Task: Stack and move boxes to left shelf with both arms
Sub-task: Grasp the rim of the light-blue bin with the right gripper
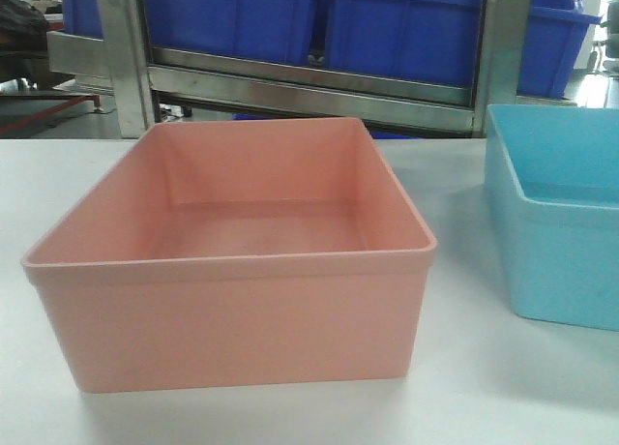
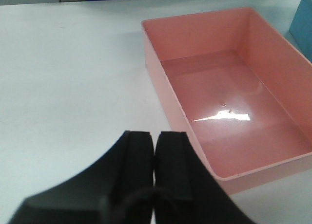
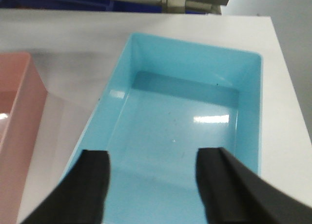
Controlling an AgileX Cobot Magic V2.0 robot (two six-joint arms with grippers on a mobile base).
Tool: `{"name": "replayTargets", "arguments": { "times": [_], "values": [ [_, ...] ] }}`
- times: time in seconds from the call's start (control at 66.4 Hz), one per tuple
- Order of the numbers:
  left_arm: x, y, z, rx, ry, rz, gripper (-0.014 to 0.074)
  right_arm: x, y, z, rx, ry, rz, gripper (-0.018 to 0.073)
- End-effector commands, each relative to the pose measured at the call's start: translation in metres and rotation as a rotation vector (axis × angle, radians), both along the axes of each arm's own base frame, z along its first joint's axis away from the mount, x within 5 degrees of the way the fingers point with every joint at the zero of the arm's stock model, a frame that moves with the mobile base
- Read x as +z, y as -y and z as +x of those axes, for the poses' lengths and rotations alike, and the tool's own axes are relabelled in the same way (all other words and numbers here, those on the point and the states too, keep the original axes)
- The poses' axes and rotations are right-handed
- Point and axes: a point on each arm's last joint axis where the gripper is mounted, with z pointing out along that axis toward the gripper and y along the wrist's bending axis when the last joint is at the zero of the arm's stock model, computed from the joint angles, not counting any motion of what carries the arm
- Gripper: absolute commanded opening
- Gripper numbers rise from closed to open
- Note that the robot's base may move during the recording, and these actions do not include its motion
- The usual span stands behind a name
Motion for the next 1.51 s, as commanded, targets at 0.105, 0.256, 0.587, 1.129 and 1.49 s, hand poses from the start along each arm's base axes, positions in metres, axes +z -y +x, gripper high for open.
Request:
{"name": "replayTargets", "arguments": {
  "times": [0.105,0.256,0.587,1.129,1.49],
  "values": [
    [0.017,0.001,0.002,-0.007,0.111,-0.040,-0.0010,0.016,0.015,0.038,-0.082,-0.071,-0.003,0.0597],
    [0.017,0.001,0.002,-0.007,0.111,-0.040,-0.0010,0.007,0.055,0.050,-0.238,-0.234,0.011,0.0588],
    [0.017,0.001,0.002,-0.008,0.115,-0.046,-0.0010,-0.048,0.110,0.095,-0.267,-0.410,-0.080,0.0588],
    [0.018,0.002,0.002,-0.009,0.121,-0.055,-0.0010,-0.142,0.128,0.153,-0.247,-0.541,-0.050,0.0384],
    [0.018,0.002,0.002,-0.009,0.120,-0.057,-0.0010,-0.141,0.129,0.156,-0.250,-0.509,-0.056,0.0055]
  ]
}}
